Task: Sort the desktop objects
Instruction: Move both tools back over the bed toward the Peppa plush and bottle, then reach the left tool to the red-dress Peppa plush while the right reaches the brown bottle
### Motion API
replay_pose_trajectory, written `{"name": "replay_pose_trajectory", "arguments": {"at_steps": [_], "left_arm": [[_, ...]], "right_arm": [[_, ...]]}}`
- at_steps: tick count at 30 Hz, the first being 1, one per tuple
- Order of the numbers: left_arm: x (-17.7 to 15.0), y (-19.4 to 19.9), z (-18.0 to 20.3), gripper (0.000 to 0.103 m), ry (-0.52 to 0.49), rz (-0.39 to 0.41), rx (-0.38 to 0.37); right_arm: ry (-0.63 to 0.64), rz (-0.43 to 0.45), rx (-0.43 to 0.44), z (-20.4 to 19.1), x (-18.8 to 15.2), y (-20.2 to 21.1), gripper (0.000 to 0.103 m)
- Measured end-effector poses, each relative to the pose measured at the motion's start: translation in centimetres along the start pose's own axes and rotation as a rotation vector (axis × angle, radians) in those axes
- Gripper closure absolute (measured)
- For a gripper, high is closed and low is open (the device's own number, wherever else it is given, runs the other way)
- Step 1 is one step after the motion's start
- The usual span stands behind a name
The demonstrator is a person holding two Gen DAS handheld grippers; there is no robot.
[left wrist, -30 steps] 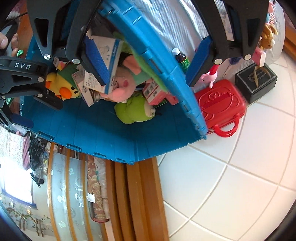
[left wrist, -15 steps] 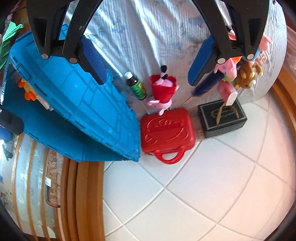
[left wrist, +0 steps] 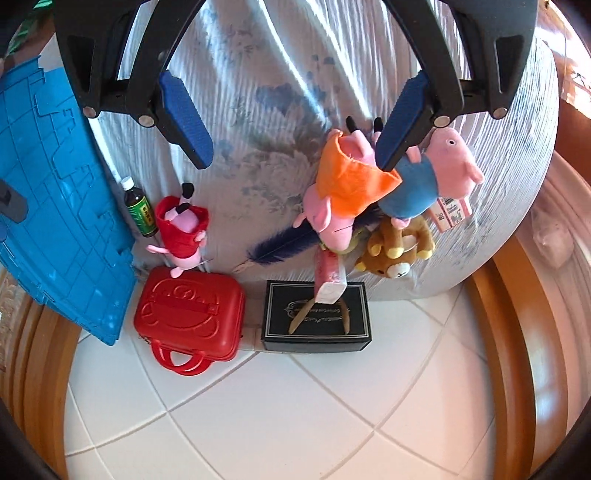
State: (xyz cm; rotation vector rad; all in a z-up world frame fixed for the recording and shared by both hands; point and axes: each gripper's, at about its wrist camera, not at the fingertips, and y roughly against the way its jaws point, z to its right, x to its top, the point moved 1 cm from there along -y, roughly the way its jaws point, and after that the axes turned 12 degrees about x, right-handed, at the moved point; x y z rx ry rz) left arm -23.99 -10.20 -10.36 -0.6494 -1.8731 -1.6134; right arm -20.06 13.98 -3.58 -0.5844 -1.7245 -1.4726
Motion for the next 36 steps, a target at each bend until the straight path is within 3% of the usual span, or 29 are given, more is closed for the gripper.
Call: {"name": "replay_pose_trajectory", "arguments": {"at_steps": [6, 12, 21, 26, 32, 33, 36], "left_arm": [[0.0, -3.6, -0.9, 0.013, 0.012, -0.059, 0.007], [1.0, -8.5, 2.1, 0.013, -0.034, -0.106, -0.032], [1.9, -18.6, 12.5, 0.013, -0.214, -0.150, -0.157], [1.4, -22.5, 19.6, 0.013, -0.344, -0.158, -0.290], [0.9, -25.5, 24.6, 0.017, -0.399, -0.144, -0.359], [0.9, -26.0, 25.0, 0.020, -0.398, -0.142, -0.357], [0.8, -27.4, 25.7, 0.068, -0.416, -0.178, -0.336]], "right_arm": [[-0.069, -0.110, 0.024, 0.4, -1.3, -6.4, 0.000], [-0.159, -0.196, 0.029, 2.9, -3.5, -12.4, 0.000], [-0.273, -0.193, -0.084, 8.5, -7.9, -19.5, 0.001], [-0.374, -0.217, -0.122, 12.2, -10.4, -22.2, 0.019], [-0.380, -0.186, -0.257, 14.0, -11.6, -23.7, 0.023], [-0.367, -0.182, -0.279, 13.8, -11.7, -23.8, 0.022], [-0.316, -0.174, -0.323, 12.9, -11.9, -24.7, 0.012]]}}
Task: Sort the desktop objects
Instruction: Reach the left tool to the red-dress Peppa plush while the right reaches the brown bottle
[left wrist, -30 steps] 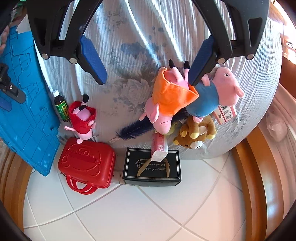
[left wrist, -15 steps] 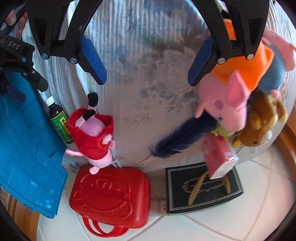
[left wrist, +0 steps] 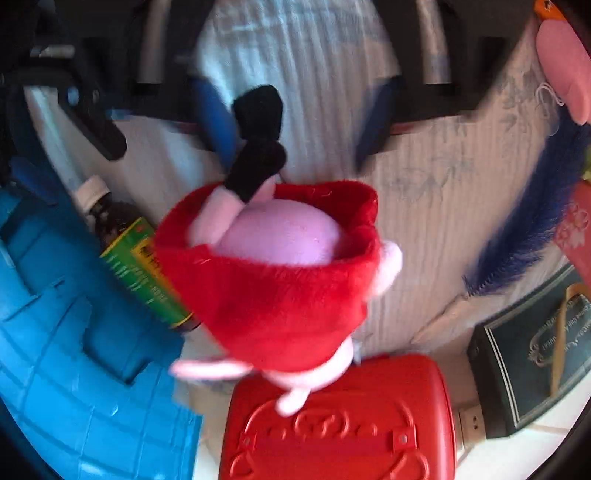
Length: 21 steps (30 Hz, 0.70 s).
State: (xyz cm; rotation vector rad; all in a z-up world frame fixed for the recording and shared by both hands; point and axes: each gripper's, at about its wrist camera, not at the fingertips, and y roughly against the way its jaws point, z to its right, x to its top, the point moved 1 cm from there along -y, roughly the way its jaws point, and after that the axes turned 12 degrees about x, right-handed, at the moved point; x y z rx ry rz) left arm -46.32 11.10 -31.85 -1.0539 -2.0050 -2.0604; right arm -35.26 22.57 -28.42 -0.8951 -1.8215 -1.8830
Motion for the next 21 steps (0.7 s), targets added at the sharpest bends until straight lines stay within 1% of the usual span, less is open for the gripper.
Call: {"name": "replay_pose_trajectory", "arguments": {"at_steps": [1, 2, 3, 6, 7, 10, 11, 12, 13, 14, 16, 17, 20, 21], "left_arm": [[0.0, 0.2, -0.2, 0.076, 0.007, 0.025, 0.004], [-0.1, 0.3, -0.6, 0.082, 0.017, 0.016, -0.011], [-0.2, 0.4, -1.1, 0.089, 0.035, 0.009, -0.007], [-0.8, 1.0, -3.3, 0.089, 0.079, 0.010, 0.026], [-1.1, 1.1, -3.9, 0.091, 0.090, 0.006, 0.040], [-2.1, 2.2, -6.1, 0.091, 0.123, 0.000, 0.118], [-2.4, 2.5, -6.7, 0.091, 0.136, -0.007, 0.131], [-2.8, 2.8, -7.4, 0.091, 0.149, -0.021, 0.143], [-3.4, 3.1, -8.1, 0.091, 0.160, -0.038, 0.151], [-4.0, 3.2, -8.6, 0.091, 0.166, -0.053, 0.155], [-4.9, 4.1, -9.1, 0.091, 0.168, -0.076, 0.160], [-5.1, 4.7, -9.2, 0.091, 0.171, -0.078, 0.149], [-5.5, 6.9, -9.4, 0.090, 0.194, -0.080, 0.114], [-5.6, 7.7, -9.4, 0.087, 0.202, -0.079, 0.113]], "right_arm": [[0.006, 0.003, 0.018, -0.4, 0.0, -0.3, 0.012], [0.008, 0.000, 0.031, -0.6, 0.2, -0.7, 0.014], [0.010, -0.004, 0.019, -0.7, 0.3, -1.1, 0.014], [-0.009, 0.004, -0.004, -0.4, 1.3, -2.0, 0.014], [-0.009, 0.000, -0.009, -0.3, 1.7, -2.3, 0.015], [0.009, -0.024, -0.021, -0.3, 2.7, -3.8, 0.016], [0.001, -0.041, -0.005, -0.1, 3.0, -4.3, 0.028], [-0.008, -0.052, 0.004, 0.0, 3.2, -4.6, 0.037], [-0.015, -0.067, 0.030, 0.1, 3.4, -4.8, 0.055], [-0.018, -0.079, 0.064, 0.0, 3.6, -4.8, 0.064], [-0.003, -0.101, 0.145, -1.0, 3.6, -4.3, 0.072], [0.006, -0.112, 0.187, -1.6, 3.6, -4.0, 0.074], [0.032, -0.150, 0.250, -3.3, 3.2, -2.6, 0.073], [0.021, -0.162, 0.263, -3.3, 2.9, -2.1, 0.073]]}}
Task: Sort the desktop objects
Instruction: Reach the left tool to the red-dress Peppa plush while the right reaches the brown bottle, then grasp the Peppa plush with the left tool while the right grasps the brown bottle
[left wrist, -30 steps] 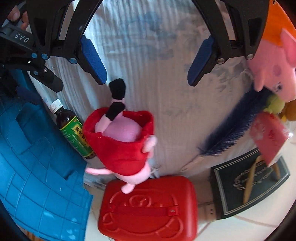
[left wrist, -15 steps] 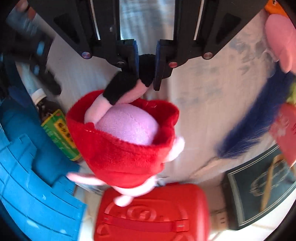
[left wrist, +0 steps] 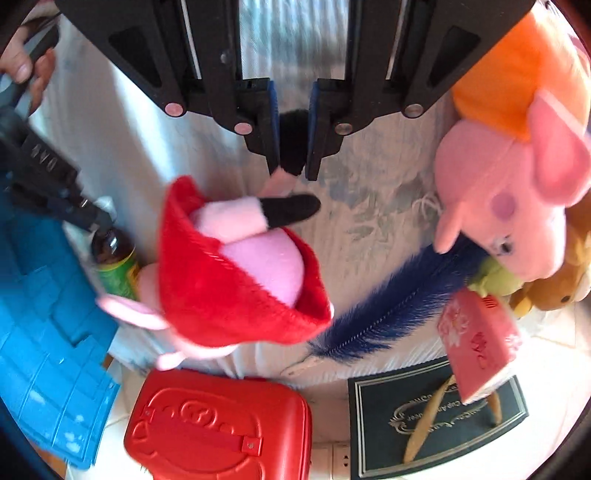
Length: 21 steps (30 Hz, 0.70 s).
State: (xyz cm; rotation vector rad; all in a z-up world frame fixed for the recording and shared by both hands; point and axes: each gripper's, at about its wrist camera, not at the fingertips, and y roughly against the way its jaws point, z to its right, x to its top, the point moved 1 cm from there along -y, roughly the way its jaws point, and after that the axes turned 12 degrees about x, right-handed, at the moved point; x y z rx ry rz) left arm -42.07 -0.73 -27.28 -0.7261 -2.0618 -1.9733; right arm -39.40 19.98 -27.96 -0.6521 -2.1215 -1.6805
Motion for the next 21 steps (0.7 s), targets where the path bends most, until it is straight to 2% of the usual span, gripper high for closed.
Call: {"name": "replay_pose_trajectory", "arguments": {"at_steps": [1, 2, 3, 6, 8, 9, 10, 11, 14, 18, 21], "left_arm": [[-0.2, 0.8, -0.1, 0.080, 0.005, 0.001, 0.009], [-0.2, 1.5, -0.4, 0.075, 0.005, 0.000, 0.026], [-0.3, 2.1, -0.3, 0.066, 0.004, -0.002, 0.038], [-0.8, 4.7, -1.5, 0.058, 0.012, 0.034, 0.029], [0.3, 5.9, -1.6, 0.046, 0.006, 0.067, 0.021], [0.8, 6.3, -1.6, 0.034, -0.006, 0.084, 0.015], [1.1, 6.9, -1.3, 0.027, -0.025, 0.101, 0.007], [1.9, 7.2, -0.7, 0.026, -0.052, 0.118, 0.009], [4.7, 6.0, 1.4, 0.025, -0.150, 0.113, 0.017], [7.9, 2.9, 4.9, 0.025, -0.273, 0.048, 0.058], [9.8, -0.7, 6.9, 0.025, -0.343, -0.030, 0.077]], "right_arm": [[-0.019, -0.015, 0.013, -0.1, -0.3, 0.4, 0.068], [-0.033, -0.017, 0.022, -0.1, -0.5, 0.9, 0.060], [-0.036, -0.014, 0.026, -0.2, -0.7, 1.5, 0.057], [-0.016, 0.005, 0.010, -0.4, -1.0, 3.2, 0.049], [-0.020, 0.020, 0.007, -0.5, -0.7, 4.1, 0.040], [-0.026, 0.028, 0.007, -0.5, -0.5, 4.4, 0.036], [-0.033, 0.034, 0.007, -0.4, -0.3, 4.7, 0.026], [-0.037, 0.037, 0.009, -0.4, 0.0, 5.0, 0.022], [-0.061, 0.039, -0.009, 0.0, 1.2, 5.0, 0.021], [-0.108, -0.003, -0.039, 0.8, 2.6, 4.3, 0.021], [-0.125, -0.044, -0.064, 1.4, 4.0, 3.0, 0.021]]}}
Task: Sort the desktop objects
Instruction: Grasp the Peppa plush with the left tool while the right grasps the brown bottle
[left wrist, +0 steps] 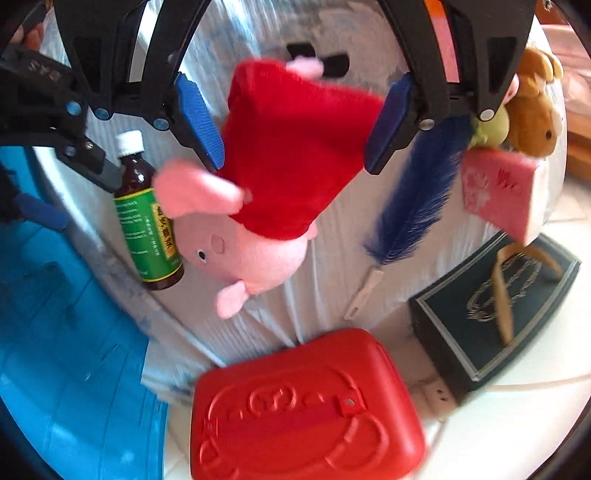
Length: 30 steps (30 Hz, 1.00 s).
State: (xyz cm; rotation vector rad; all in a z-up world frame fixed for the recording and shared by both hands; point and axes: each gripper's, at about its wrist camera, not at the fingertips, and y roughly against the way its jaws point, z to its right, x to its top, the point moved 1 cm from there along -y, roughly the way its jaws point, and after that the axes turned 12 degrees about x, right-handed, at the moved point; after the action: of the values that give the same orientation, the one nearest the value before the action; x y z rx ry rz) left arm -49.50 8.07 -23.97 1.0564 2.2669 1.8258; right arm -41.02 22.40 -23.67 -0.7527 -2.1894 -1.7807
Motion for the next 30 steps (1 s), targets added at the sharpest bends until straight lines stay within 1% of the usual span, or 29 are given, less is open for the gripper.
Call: {"name": "replay_pose_trajectory", "arguments": {"at_steps": [2, 3, 4, 6, 7, 8, 9, 12, 14, 15, 16, 18, 20, 22, 25, 30], "left_arm": [[0.8, -2.0, 0.6, 0.025, -0.028, -0.052, -0.025], [1.3, -2.7, 0.8, 0.021, -0.030, -0.063, -0.024], [1.7, -3.2, 0.9, 0.020, -0.026, -0.065, -0.024], [2.3, -3.8, 1.0, 0.020, -0.004, -0.067, -0.042], [2.5, -4.1, 1.2, 0.020, 0.001, -0.064, -0.052], [2.6, -4.2, 1.3, 0.020, 0.001, -0.064, -0.049], [2.6, -4.4, 1.3, 0.020, 0.004, -0.070, -0.061], [2.9, -5.2, 1.4, 0.020, 0.011, -0.100, -0.100], [2.9, -5.3, 1.4, 0.021, 0.007, -0.098, -0.098], [2.9, -5.4, 1.4, 0.022, 0.011, -0.095, -0.108], [2.9, -5.4, 1.4, 0.026, 0.019, -0.090, -0.113], [2.6, -4.8, 1.6, 0.032, 0.020, -0.066, -0.099], [2.2, -4.4, 1.7, 0.035, 0.030, -0.049, -0.086], [1.9, -3.7, 1.3, 0.038, 0.063, -0.032, -0.076], [1.6, -2.7, 0.2, 0.038, 0.115, -0.008, -0.082], [0.9, 1.3, -1.7, 0.038, 0.191, 0.086, -0.060]], "right_arm": [[-0.009, -0.024, -0.023, 0.4, 1.0, -1.1, 0.021], [-0.014, -0.036, -0.026, 0.6, 1.4, -1.7, 0.021], [-0.028, -0.055, -0.021, 0.9, 1.8, -2.5, 0.023], [-0.048, -0.079, -0.009, 1.4, 2.4, -3.8, 0.031], [-0.057, -0.090, -0.001, 1.7, 2.6, -4.5, 0.043], [-0.060, -0.100, 0.000, 1.8, 2.7, -5.0, 0.052], [-0.065, -0.106, 0.008, 1.8, 2.8, -5.4, 0.054], [-0.071, -0.115, 0.002, 2.2, 3.3, -6.1, 0.054], [-0.083, -0.130, 0.011, 2.5, 3.7, -6.6, 0.051], [-0.083, -0.136, 0.011, 2.5, 3.7, -6.8, 0.050], [-0.086, -0.142, 0.012, 2.7, 3.8, -7.0, 0.050], [-0.055, -0.149, 0.008, 2.4, 4.0, -7.2, 0.051], [-0.025, -0.150, -0.009, 2.0, 3.9, -7.2, 0.051], [-0.017, -0.132, -0.010, 1.8, 3.6, -6.5, 0.051], [0.012, -0.101, -0.016, 1.1, 3.3, -5.2, 0.051], [0.065, -0.008, -0.019, -0.7, 3.9, -1.8, 0.051]]}}
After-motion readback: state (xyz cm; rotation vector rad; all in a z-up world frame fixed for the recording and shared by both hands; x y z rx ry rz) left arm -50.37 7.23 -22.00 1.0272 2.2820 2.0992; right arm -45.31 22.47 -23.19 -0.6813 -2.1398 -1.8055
